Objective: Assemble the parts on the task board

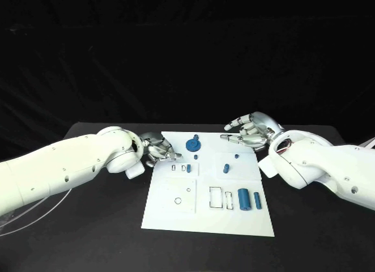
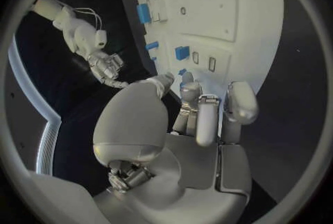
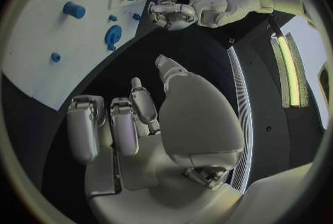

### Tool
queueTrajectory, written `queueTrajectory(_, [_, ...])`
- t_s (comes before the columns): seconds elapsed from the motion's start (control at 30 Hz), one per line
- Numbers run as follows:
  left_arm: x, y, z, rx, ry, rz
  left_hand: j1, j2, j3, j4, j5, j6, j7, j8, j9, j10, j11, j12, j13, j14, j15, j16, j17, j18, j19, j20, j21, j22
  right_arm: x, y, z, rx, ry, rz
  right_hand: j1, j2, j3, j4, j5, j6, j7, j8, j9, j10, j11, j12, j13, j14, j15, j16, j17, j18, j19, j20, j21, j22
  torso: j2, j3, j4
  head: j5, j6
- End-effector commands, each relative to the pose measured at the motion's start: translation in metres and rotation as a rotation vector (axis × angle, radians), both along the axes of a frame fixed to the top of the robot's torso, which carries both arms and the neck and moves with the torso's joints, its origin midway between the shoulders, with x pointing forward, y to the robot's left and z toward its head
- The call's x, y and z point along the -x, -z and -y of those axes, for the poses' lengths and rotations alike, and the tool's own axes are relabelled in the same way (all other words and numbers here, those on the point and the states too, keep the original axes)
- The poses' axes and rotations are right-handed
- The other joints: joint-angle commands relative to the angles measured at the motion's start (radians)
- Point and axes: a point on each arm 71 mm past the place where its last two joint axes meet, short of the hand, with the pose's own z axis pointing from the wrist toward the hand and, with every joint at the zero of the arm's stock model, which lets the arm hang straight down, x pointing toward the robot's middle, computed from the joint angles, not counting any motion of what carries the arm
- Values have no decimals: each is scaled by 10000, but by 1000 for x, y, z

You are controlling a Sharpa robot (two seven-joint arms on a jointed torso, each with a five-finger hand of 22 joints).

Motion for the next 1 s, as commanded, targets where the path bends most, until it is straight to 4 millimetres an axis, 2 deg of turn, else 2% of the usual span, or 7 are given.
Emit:
queueTrajectory(0.03, [-2,3,8,-928,299,-292,-111,6,131,180,108,-14,-76,281,227,209,-75,175,194,734,-133,208,1882,-91,238,-11,138,212,-1,-2,5,-43,91,-105,298,123,-45,240,138,116,42,212,36,-125,-67,-3,3,869,-56,-121,2134,-100,546,-12,-182,2039,-60,41,-42,55,-49])
queueTrajectory(0.13, [-4,3,14,-1462,395,-338,-318,-13,114,208,106,-62,-68,338,316,206,-72,210,228,742,-135,215,1897,-98,248,-28,160,242,-3,-3,10,-22,218,-135,298,126,-40,243,141,111,42,214,36,-126,-68,-3,2,868,-58,-122,2132,-101,547,-13,-181,2040,-65,67,-37,76,-106])
queueTrajectory(0.53, [-9,1,38,-1923,456,-342,-1308,-160,-308,224,104,-151,-49,498,619,226,-50,358,377,779,-118,258,1984,-125,300,-24,256,406,-9,-4,20,292,435,-53,298,126,-26,253,150,71,45,214,31,-139,-69,-15,-12,871,-62,-118,2141,-103,551,-19,-175,2044,-33,34,-49,101,-172])
queueTrajectory(0.63, [-9,1,43,-1915,528,-415,-1409,-169,-384,223,104,-161,-52,507,650,216,-51,363,377,784,-118,263,1996,-126,300,-22,263,416,-10,-3,21,378,467,-39,295,122,-24,258,151,54,46,213,28,-138,-68,-13,-12,871,-63,-118,2141,-104,553,-21,-172,2047,-33,25,-31,86,-169])
queueTrajectory(0.87, [-10,1,49,-2220,743,-544,-1625,-200,-585,224,103,-272,-27,436,679,95,-30,292,265,788,-103,271,2013,-136,318,-15,292,473,-11,-3,24,510,510,-77,289,112,-20,270,150,18,50,213,24,-156,-67,-30,-31,868,-64,-123,2131,-100,546,-25,-189,2036,-28,37,-2,90,-189])
queueTrajectory(1.0, [-11,2,50,-2384,834,-598,-1706,-201,-677,226,104,-308,-13,398,686,66,-17,280,250,785,-92,270,2010,-142,327,-7,305,502,-12,-2,24,567,524,-89,282,104,-18,280,147,-10,53,212,20,-162,-65,-35,-37,868,-64,-124,2129,-99,545,-27,-193,2034,-22,33,-16,103,-191])
